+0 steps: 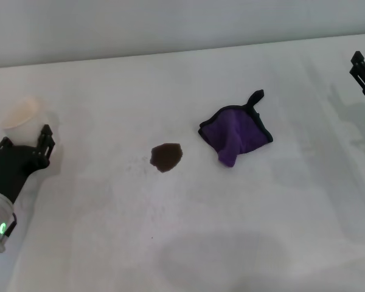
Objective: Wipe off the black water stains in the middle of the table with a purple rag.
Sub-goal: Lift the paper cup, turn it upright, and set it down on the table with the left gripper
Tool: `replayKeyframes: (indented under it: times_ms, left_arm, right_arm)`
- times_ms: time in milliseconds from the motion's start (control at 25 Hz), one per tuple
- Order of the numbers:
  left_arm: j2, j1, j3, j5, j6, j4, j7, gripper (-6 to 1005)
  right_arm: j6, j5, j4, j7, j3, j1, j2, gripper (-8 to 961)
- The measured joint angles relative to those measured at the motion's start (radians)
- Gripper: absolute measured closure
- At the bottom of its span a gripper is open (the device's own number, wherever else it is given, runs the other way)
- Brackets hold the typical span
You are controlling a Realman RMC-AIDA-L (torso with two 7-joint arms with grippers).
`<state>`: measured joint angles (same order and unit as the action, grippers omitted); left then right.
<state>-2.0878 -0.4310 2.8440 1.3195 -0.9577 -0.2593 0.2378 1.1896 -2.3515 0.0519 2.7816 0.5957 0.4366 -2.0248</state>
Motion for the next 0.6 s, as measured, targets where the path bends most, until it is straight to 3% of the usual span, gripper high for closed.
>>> replayKeyframes:
  times_ms: [520,600]
  left_arm:
    - [-0.003,0.035,0.001,-0.093,0.012,-0.007,-0.014,485]
    - [-0.003,0.039,0.0,-0.091,0.017,-0.009,-0.013,442]
  right_arm:
    - [0.013,0.0,0.011,-0.001,-0.001,0.005,-0.001,108]
    - [0.013,0.0,0.012,0.0,-0.001,0.005,-0.001,108]
